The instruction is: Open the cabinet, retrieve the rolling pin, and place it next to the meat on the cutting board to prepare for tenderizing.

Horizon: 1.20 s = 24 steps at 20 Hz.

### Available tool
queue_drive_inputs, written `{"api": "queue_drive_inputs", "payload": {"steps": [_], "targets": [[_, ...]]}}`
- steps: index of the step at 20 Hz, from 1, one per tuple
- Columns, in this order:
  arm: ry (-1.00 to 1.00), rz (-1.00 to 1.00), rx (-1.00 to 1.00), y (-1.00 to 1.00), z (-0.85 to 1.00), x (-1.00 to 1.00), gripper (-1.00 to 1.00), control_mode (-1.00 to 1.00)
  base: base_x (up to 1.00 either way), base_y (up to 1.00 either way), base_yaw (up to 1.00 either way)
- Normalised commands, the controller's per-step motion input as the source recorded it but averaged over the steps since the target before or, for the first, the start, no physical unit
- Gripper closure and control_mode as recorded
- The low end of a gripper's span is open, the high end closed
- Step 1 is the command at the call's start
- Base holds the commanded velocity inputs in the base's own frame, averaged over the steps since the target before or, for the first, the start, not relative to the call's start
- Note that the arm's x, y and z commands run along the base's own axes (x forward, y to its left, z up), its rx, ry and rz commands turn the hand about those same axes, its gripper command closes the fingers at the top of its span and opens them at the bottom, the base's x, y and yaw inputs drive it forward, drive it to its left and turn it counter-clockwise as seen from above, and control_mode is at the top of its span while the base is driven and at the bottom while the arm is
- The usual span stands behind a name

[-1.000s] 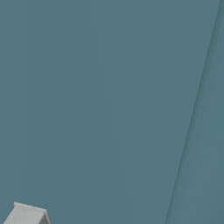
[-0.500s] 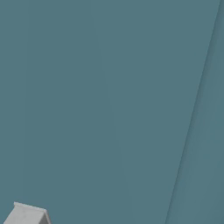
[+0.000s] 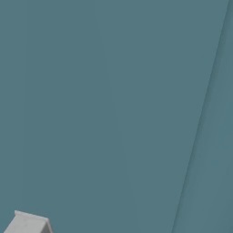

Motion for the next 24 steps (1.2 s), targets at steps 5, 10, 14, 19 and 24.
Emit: {"api": "queue_drive_inputs", "payload": {"steps": [5, 10, 14, 19, 24], "targets": [[0.0, 0.0, 0.0, 0.0, -0.27, 0.23, -1.0, -1.0, 0.0, 0.0, 0.0], [-0.02, 0.0, 0.03, 0.0, -0.21, 0.02, -1.0, -1.0, 0.0, 0.0, 0.0], [-0.04, 0.0, 0.03, 0.0, -0.12, 0.0, -1.0, -1.0, 0.0, 0.0, 0.0], [-0.03, 0.0, 0.02, 0.0, 0.06, -0.09, -1.0, -1.0, 0.0, 0.0, 0.0], [-0.11, 0.0, 0.0, 0.01, 0.36, -0.23, -1.0, -1.0, 0.0, 0.0, 0.0]]}}
